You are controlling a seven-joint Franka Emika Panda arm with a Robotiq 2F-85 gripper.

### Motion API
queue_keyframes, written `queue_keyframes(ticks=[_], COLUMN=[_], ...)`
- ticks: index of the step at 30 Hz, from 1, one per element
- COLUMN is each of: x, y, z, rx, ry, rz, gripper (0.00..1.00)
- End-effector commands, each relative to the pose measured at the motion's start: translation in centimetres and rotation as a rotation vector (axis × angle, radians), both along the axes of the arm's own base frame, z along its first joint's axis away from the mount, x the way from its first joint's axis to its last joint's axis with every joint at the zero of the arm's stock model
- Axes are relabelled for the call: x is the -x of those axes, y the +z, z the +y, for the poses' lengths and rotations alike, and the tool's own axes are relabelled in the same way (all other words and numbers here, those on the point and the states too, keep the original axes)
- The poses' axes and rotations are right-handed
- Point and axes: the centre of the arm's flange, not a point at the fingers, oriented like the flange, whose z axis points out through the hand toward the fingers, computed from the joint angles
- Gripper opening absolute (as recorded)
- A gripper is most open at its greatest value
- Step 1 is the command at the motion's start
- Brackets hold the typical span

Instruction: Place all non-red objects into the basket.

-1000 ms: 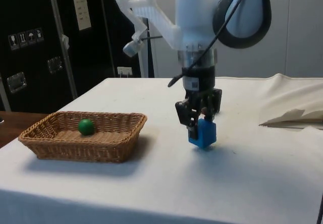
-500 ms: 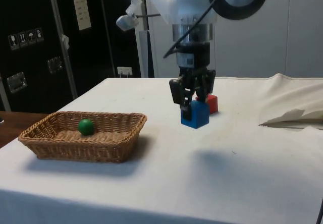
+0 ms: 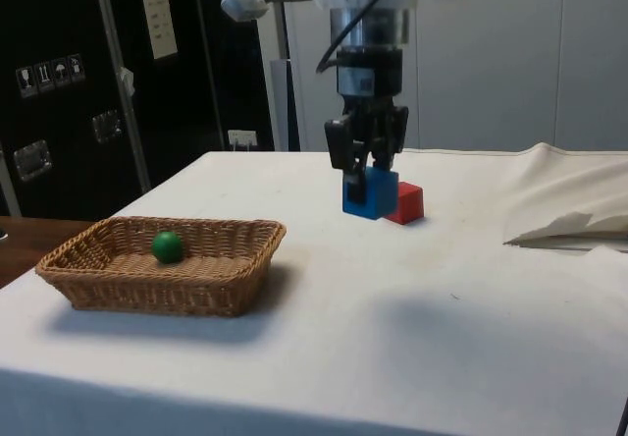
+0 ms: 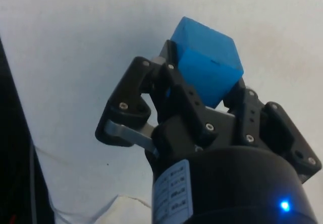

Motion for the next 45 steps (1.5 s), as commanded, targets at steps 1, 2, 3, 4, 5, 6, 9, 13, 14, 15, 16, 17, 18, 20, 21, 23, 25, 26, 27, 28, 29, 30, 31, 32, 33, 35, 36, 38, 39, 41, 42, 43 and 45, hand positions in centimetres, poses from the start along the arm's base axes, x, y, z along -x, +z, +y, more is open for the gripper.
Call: queue_keyframes(ticks=[1, 2, 3, 4, 5, 6, 9, 13, 14, 15, 16, 17, 18, 20, 21, 23, 25, 26, 27, 28, 29, 30, 31, 32, 33, 35, 36, 38, 39, 41, 42, 43, 45], x=[0.1, 0.1, 0.0, 0.0, 0.0, 0.0, 0.1, 0.1, 0.0, 0.0, 0.0, 0.0, 0.0, 0.0, -0.1, -0.1, -0.2, -0.2, -0.3, -0.3, -0.3, -0.5, -0.6, -0.7, -0.9, -1.0, -1.2, -1.6, -1.8, -2.1, -2.3, -2.1, -2.9], y=[0.5, 0.7, 0.9, 1.3, 1.4, 1.2, 1.9, 2.4, 2.3, 2.7, 2.8, 2.9, 3.0, 3.3, 3.4, 3.6, 3.7, 3.8, 4.0, 4.0, 4.1, 4.3, 4.3, 4.4, 4.4, 4.5, 4.6, 4.7, 4.7, 4.8, 4.8, 4.7, 4.8], z=[0.0, -0.1, -0.2, -0.4, -0.4, -0.5, -0.6, -0.9, -1.0, -1.0, -1.0, -1.1, -1.1, -1.2, -1.3, -1.3, -1.4, -1.4, -1.4, -1.4, -1.4, -1.4, -1.4, -1.3, -1.3, -1.2, -1.2, -1.0, -0.9, -0.7, -0.7, -0.9, -0.3], rx=[-0.014, -0.016, -0.017, -0.018, -0.019, -0.008, -0.021, -0.023, -0.013, -0.024, -0.024, -0.024, -0.024, -0.025, -0.025, -0.025, -0.025, -0.025, -0.025, -0.025, -0.024, -0.023, -0.022, -0.021, -0.02, -0.018, -0.018, -0.014, -0.013, -0.01, -0.009, -0.005, -0.005], ry=[0.016, 0.022, 0.03, 0.045, 0.052, 0.046, 0.074, 0.102, 0.105, 0.117, 0.125, 0.132, 0.14, 0.162, 0.169, 0.182, 0.187, 0.194, 0.207, 0.207, 0.213, 0.226, 0.232, 0.237, 0.241, 0.247, 0.25, 0.262, 0.266, 0.274, 0.277, 0.273, 0.287], rz=[0.001, -0.002, -0.004, -0.007, -0.009, -0.012, -0.015, -0.024, -0.031, -0.03, -0.033, -0.034, -0.037, -0.044, -0.047, -0.051, -0.054, -0.057, -0.063, -0.063, -0.064, -0.071, -0.072, -0.076, -0.078, -0.081, -0.083, -0.089, -0.091, -0.096, -0.096, -0.095, -0.098], gripper=[0.01, 0.01, 0.01, 0.01, 0.01, 0.01, 0.01, 0.01, 0.01, 0.01, 0.01, 0.01, 0.01, 0.01, 0.01, 0.01, 0.01, 0.01, 0.01, 0.01, 0.01, 0.01, 0.01, 0.01, 0.01, 0.01, 0.01, 0.01, 0.01, 0.01, 0.01, 0.01, 0.01])
